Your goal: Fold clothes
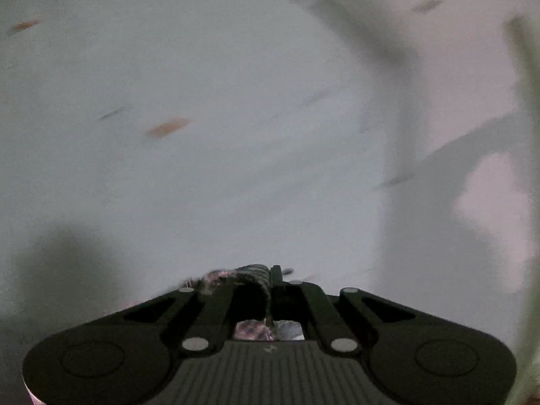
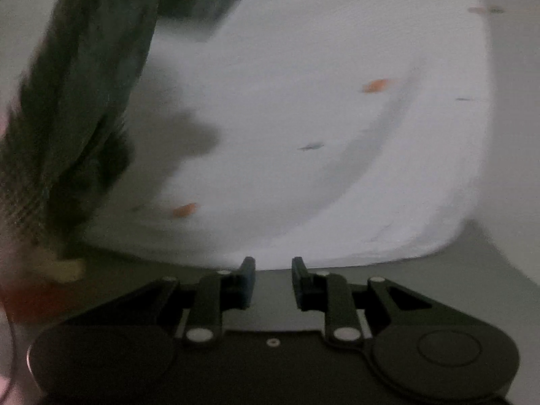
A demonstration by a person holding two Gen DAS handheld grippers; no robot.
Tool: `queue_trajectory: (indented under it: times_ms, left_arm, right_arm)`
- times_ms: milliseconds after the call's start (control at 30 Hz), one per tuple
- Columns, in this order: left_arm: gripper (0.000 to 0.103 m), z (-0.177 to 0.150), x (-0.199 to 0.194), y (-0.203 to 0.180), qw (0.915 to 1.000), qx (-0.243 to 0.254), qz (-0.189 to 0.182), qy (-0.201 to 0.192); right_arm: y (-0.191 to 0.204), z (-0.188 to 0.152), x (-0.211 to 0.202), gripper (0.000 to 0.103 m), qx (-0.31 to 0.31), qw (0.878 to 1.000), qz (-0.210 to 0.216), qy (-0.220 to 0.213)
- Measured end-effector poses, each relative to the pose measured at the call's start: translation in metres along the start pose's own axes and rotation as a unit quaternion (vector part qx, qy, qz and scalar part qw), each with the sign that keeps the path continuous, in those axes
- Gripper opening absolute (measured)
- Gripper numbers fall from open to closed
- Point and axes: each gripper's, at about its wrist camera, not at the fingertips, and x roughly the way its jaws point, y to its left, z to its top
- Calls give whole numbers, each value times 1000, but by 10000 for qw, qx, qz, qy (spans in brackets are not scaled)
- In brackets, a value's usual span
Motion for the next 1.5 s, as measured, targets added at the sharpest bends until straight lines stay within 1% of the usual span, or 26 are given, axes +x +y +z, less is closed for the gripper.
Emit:
queue_trajectory:
  times_ms: [33,100,167,233,300,367,467,533,567,600,667,700,767,833,867,900,933,1000,1100,1200,1233,1300,1367,1433,1467,1500]
  left_arm:
    - [1,16,-8,-12,9989,-60,-410,-230]
    - [1,45,-26,-21,9942,-291,-866,-563]
    - [1,67,-43,-15,9876,-735,-1161,-755]
    - [1,77,-58,-4,9823,-1100,-1241,-869]
    - [1,72,-67,9,9842,-1206,-859,-975]
    - [1,58,-65,25,9849,-1474,-395,-816]
    - [3,23,-45,60,9783,-2035,357,-157]
    - [5,-21,-23,88,9651,-2308,1120,519]
    - [9,-51,-18,97,9557,-2435,1335,972]
    - [19,-81,-12,106,9437,-2556,1546,1422]
    - [35,-142,-2,125,9118,-2776,1956,2310]
    - [36,-172,3,135,8920,-2874,2153,2745]
    - [36,-232,13,154,8452,-3047,2528,3591]
    - [36,-293,24,172,7890,-3186,2875,4397]
    - [37,-318,23,176,7663,-3281,2947,4671]
    - [40,-330,14,167,7621,-3398,2865,4707]
    - [42,-335,8,159,7616,-3413,2837,4723]
    - [50,-342,1,144,7654,-3397,2728,4736]
    - [63,-342,9,138,7830,-3268,2494,4668]
    - [74,-335,33,138,8005,-3042,2436,4554]
    - [75,-334,41,139,8040,-2974,2431,4540]
    - [75,-337,57,142,8035,-2882,2436,4604]
    - [75,-347,70,147,7964,-2861,2481,4716]
    - [71,-361,81,153,7862,-2878,2534,4846]
    - [54,-367,85,152,7823,-2894,2531,4901]
    - [35,-371,86,152,7790,-2885,2555,4946]
  right_arm:
    - [-14,2,-6,24,101,9997,-211,-42]
    - [-40,3,-20,24,248,9981,-556,-108]
    - [-63,5,-32,24,357,9954,-876,-160]
    - [-75,7,-35,24,426,9936,-1037,-148]
    - [-86,9,-36,24,476,9923,-1136,-108]
    - [-86,9,-28,24,390,9919,-1208,-32]
    - [-79,5,-1,24,239,9938,-982,459]
    - [-75,2,19,25,189,9932,-774,850]
    - [-71,-3,31,27,236,9913,-567,1166]
    - [-67,-10,45,30,279,9869,-332,1552]
    - [-57,-24,71,32,312,9742,31,2237]
    - [-51,-31,82,32,301,9668,153,2531]
    - [-40,-46,104,33,279,9491,397,3111]
    - [-29,-50,112,36,195,9449,417,3242]
    - [-27,-49,116,37,167,9456,446,3218]
    - [-24,-47,120,41,139,9465,475,3190]
    - [-22,-45,123,42,121,9484,483,3132]
    - [-31,-51,108,44,-60,9531,460,2990]
    - [-41,-59,93,44,-586,9575,377,2798]
    - [-20,-65,112,47,-1535,9547,266,2536]
    - [-12,-67,121,49,-1840,9515,253,2453]
    - [-3,-74,130,49,-2295,9445,191,2343]
    - [3,-81,146,54,-2569,9376,138,2339]
    - [4,-92,168,56,-2555,9330,170,2528]
    - [3,-98,180,54,-2497,9311,203,2650]
    - [-7,-89,180,45,-2400,9372,82,2531]
